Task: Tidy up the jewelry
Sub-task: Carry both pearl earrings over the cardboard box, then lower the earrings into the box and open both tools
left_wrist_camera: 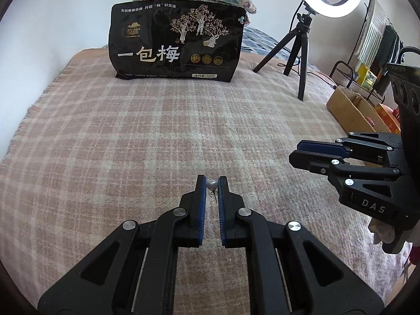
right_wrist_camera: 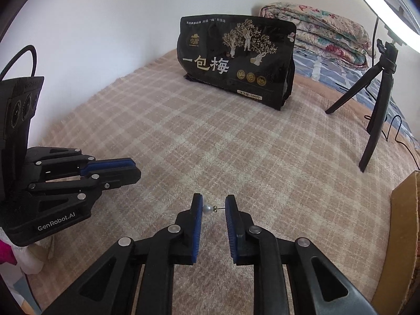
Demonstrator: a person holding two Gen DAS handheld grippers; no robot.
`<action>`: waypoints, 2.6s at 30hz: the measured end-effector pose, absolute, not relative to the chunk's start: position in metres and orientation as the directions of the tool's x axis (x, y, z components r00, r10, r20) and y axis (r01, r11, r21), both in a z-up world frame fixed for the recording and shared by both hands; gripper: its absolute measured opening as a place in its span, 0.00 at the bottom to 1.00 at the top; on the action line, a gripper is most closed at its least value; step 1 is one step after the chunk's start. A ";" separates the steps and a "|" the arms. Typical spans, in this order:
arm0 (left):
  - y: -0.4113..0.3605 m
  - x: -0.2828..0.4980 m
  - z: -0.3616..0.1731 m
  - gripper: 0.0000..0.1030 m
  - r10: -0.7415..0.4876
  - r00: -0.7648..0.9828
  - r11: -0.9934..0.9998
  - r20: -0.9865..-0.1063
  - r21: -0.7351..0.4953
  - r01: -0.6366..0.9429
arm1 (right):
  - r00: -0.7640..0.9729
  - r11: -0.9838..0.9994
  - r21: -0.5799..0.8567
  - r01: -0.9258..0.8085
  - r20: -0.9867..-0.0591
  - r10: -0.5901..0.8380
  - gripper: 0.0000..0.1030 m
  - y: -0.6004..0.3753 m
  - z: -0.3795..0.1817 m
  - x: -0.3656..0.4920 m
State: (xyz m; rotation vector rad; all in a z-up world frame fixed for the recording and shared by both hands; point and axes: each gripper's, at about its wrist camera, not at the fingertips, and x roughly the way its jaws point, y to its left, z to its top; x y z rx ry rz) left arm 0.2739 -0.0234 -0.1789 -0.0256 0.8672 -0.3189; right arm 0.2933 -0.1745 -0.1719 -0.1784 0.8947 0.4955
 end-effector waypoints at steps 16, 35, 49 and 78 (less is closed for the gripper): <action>-0.042 0.233 -0.113 0.06 -0.323 0.676 0.937 -0.662 -0.126 0.325 | 0.605 0.900 0.037 -0.435 -0.728 0.322 0.16 -0.204 -0.110 0.248; -0.097 0.201 -0.075 0.06 -0.399 0.679 0.900 -0.617 -0.123 0.417 | 0.692 0.950 0.010 -0.312 -0.683 0.235 0.16 -0.268 -0.064 0.186; -0.164 0.197 -0.064 0.06 -0.463 0.648 0.860 -0.605 -0.130 0.493 | 0.728 0.983 -0.009 -0.183 -0.673 0.129 0.16 -0.350 -0.055 0.164; -0.303 0.243 -0.079 0.06 -0.551 0.560 0.788 -0.619 -0.165 0.594 | 0.713 0.999 0.031 -0.032 -0.700 0.044 0.16 -0.455 -0.084 0.167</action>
